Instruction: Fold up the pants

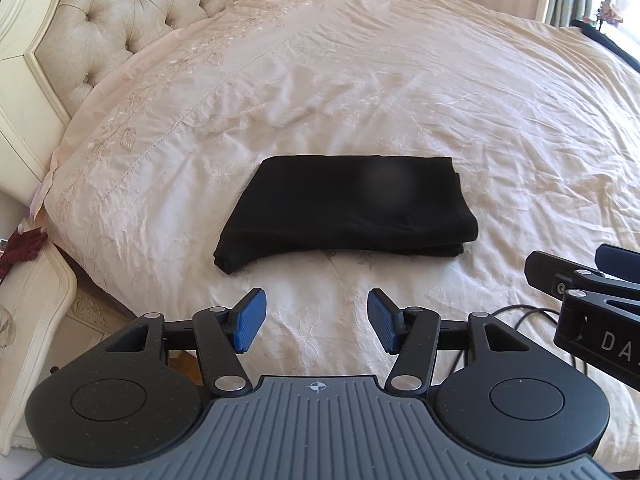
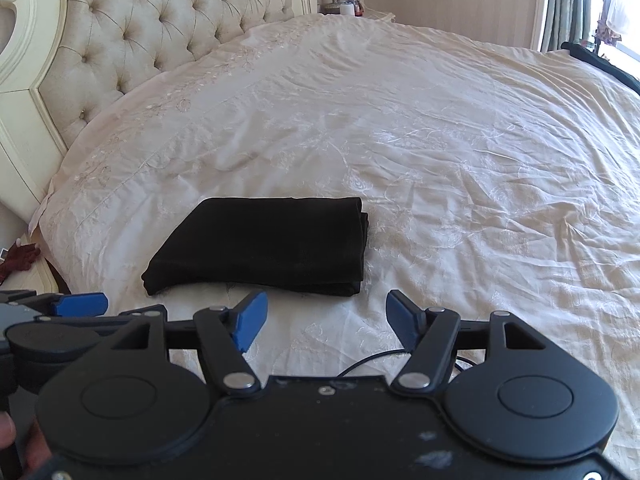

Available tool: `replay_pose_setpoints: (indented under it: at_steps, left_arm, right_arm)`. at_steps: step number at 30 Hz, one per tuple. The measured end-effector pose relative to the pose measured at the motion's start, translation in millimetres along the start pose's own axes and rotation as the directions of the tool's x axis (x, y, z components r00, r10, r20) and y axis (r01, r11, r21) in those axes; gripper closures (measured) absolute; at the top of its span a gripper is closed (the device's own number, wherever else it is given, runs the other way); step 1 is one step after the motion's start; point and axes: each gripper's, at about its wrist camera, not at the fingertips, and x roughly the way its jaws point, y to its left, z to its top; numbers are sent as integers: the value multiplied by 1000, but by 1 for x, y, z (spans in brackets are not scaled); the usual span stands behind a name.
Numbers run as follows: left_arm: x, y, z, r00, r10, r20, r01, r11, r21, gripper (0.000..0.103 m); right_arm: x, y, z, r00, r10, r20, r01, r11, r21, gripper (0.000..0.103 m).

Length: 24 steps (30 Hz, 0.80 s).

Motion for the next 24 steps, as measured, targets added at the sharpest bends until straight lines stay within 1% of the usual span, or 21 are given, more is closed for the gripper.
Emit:
replay_pose_setpoints:
  at_steps: [6,17,24]
  left_arm:
    - [-1,-2,-1,1000,-3,-3,3,1000,-10,48]
    - [-5,-7,-7,1000,3,0,-3,1000,-4,48]
    - [-8,-15,-14,1000,26,4,-26,999,19,48]
  right_arm:
    - [-2,-1,1,1000,12,6,-12,1000,5,34]
    - [-4,-2,-1,1000,9,10,-10,1000,20,34]
    - [-3,-3,-6,1000,4,1,-4,999,32,34]
